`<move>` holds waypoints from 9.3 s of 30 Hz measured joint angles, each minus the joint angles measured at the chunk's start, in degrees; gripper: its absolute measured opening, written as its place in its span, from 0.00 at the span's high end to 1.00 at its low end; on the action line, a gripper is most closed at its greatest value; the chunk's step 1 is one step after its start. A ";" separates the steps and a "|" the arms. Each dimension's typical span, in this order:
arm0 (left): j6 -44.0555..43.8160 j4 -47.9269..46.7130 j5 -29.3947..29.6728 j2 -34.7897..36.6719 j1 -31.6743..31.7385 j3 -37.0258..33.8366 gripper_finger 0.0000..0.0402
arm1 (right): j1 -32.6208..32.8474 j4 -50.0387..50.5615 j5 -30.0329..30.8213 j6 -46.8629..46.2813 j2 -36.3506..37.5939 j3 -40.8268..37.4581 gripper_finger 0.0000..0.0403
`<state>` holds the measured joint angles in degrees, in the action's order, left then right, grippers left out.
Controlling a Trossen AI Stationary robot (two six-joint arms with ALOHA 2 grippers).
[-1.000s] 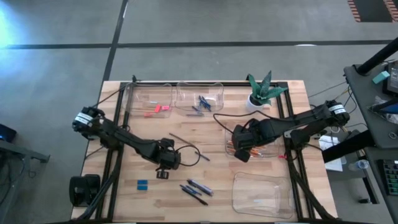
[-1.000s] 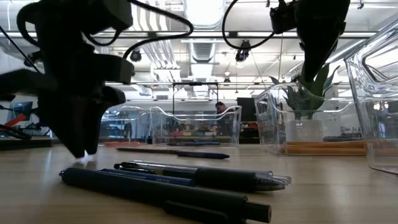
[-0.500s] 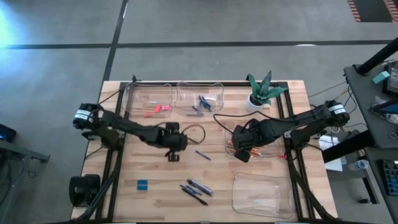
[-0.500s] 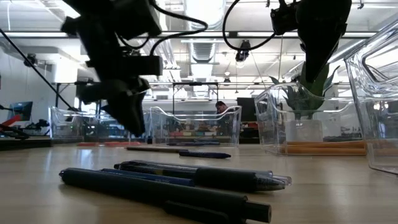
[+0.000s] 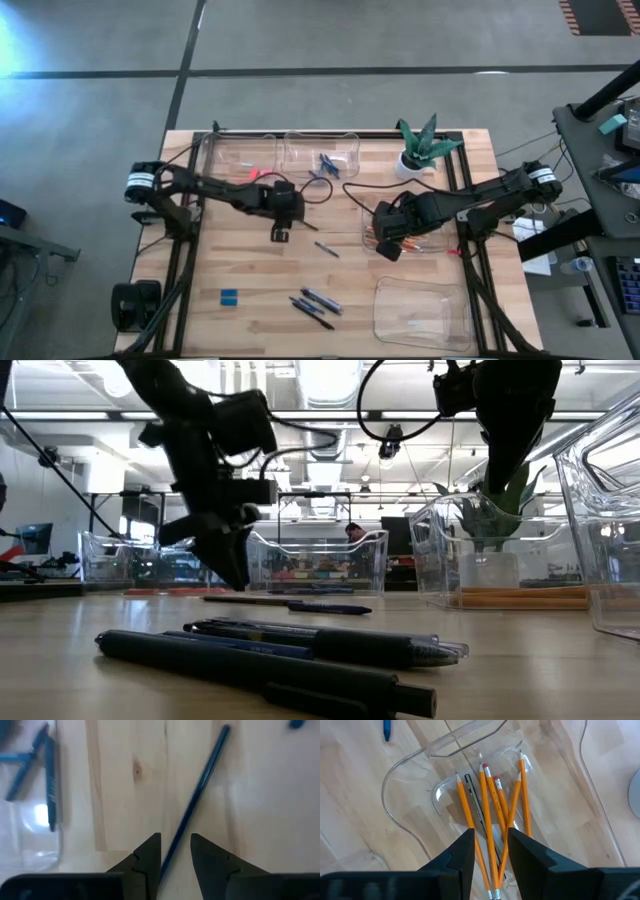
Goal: Sort crayons/erasers/pens/pencils in bins
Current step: Put the black pencil into the middle transparent bin
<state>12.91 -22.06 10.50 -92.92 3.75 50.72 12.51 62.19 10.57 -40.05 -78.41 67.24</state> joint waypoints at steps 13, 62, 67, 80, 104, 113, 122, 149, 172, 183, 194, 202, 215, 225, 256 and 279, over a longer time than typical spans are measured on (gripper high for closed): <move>-0.34 0.25 -6.00 -7.92 3.38 0.03 0.77 | 0.00 0.05 -0.02 0.10 0.00 -0.16 0.76; -13.11 17.73 -18.65 10.40 3.67 -0.61 1.00 | 2.60 0.06 7.20 6.89 2.13 11.09 0.80; -15.62 19.81 -16.88 8.64 3.68 -0.29 1.00 | 2.24 -3.46 9.14 6.69 1.41 11.13 0.78; -33.63 14.23 -23.45 24.14 0.86 -0.55 1.00 | -4.14 -21.11 8.36 10.33 -7.18 11.13 0.69; -33.62 21.63 -23.28 46.32 -12.80 -0.42 1.00 | -18.67 -34.54 -0.09 22.37 -27.19 11.13 0.66; -33.51 21.47 -23.28 46.60 -12.85 -0.44 1.00 | -23.39 -35.21 0.35 20.42 -29.30 11.13 0.70; -30.05 21.59 -18.74 47.34 -12.83 0.26 1.00 | -26.80 -35.33 -1.51 20.50 -30.84 11.34 0.70; -30.51 19.47 -16.05 48.06 -12.78 -0.60 1.00 | -19.42 -37.92 6.43 45.12 -27.92 9.97 0.71; -30.49 20.17 -14.54 47.56 -12.76 -0.72 1.00 | -24.65 -39.77 7.50 45.96 -32.81 9.89 0.71; -30.51 20.31 -14.19 46.77 -12.77 -0.74 1.00 | -24.58 -40.21 7.63 48.22 -32.71 7.69 0.71; -30.65 20.42 -14.03 45.76 -12.78 -0.76 1.00 | -23.86 -40.35 -2.27 49.86 -32.73 7.37 0.71; -30.78 20.63 -14.03 45.55 -12.78 -0.76 1.00 | -23.91 -40.19 -7.77 48.38 -32.41 7.37 0.71; -32.24 23.25 -14.05 44.41 -12.78 -0.76 1.00 | -26.86 -39.62 -16.05 38.74 -32.46 7.64 0.77; -32.24 23.49 -14.06 44.48 -12.76 -0.61 1.00 | -25.00 -39.88 -10.16 44.30 -32.94 7.37 0.85; -34.99 23.06 -14.38 46.12 -12.81 -0.24 1.00 | -22.38 -28.80 -15.15 33.38 -14.00 10.27 0.98; -36.78 23.08 -14.53 45.27 -12.83 -0.50 1.00 | -10.62 11.98 -15.04 14.55 5.30 5.02 0.98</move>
<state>-23.88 1.02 -4.03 -47.66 -9.08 50.22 1.89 74.17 -4.47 -25.50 -73.11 72.27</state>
